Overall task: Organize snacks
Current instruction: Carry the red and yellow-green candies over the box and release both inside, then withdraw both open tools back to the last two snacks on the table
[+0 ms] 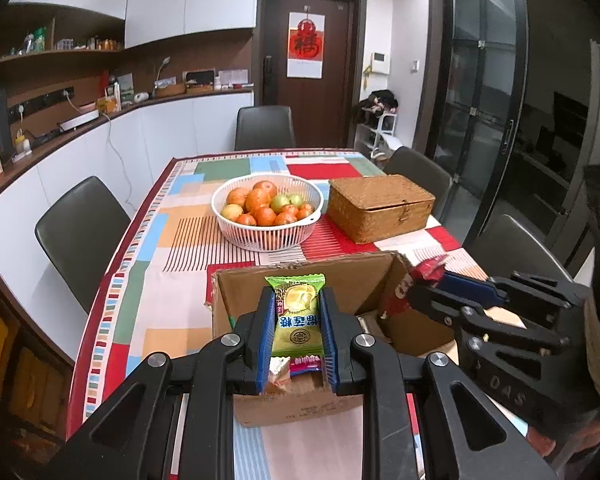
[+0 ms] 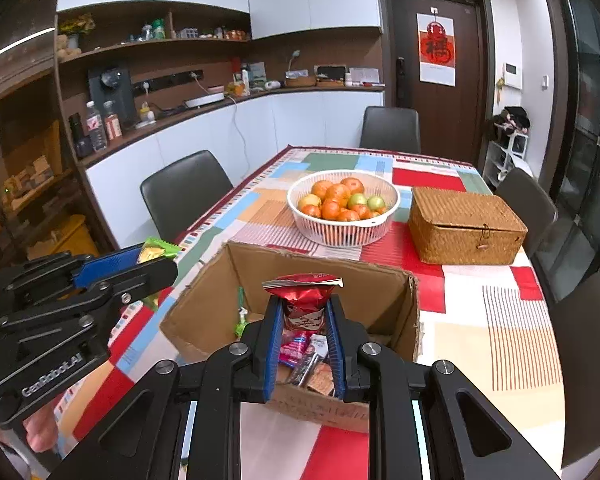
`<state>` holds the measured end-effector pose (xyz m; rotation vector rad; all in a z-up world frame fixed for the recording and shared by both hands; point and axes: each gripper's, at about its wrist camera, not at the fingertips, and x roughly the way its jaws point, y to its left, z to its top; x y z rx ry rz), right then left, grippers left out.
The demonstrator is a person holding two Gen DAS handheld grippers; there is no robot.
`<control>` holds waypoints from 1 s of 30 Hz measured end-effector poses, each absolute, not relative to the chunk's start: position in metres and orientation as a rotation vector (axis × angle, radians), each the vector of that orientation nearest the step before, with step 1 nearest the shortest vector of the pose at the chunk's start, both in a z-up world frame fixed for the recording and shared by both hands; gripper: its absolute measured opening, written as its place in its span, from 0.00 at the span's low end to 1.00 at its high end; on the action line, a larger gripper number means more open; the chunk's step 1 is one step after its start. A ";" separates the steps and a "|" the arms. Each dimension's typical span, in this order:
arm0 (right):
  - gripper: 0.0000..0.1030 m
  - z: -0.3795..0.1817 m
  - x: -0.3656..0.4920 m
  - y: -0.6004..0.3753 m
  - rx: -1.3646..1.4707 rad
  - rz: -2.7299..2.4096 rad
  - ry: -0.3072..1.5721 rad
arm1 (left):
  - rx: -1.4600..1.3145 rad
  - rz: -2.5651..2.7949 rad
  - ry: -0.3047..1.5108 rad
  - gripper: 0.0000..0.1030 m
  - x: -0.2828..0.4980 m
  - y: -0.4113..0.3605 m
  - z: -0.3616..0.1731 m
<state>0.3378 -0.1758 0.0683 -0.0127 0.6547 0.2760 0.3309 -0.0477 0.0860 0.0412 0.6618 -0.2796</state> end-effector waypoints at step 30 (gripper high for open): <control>0.50 0.043 0.220 -0.182 0.017 0.220 0.620 | 0.040 -0.248 0.639 0.53 0.195 -0.029 0.058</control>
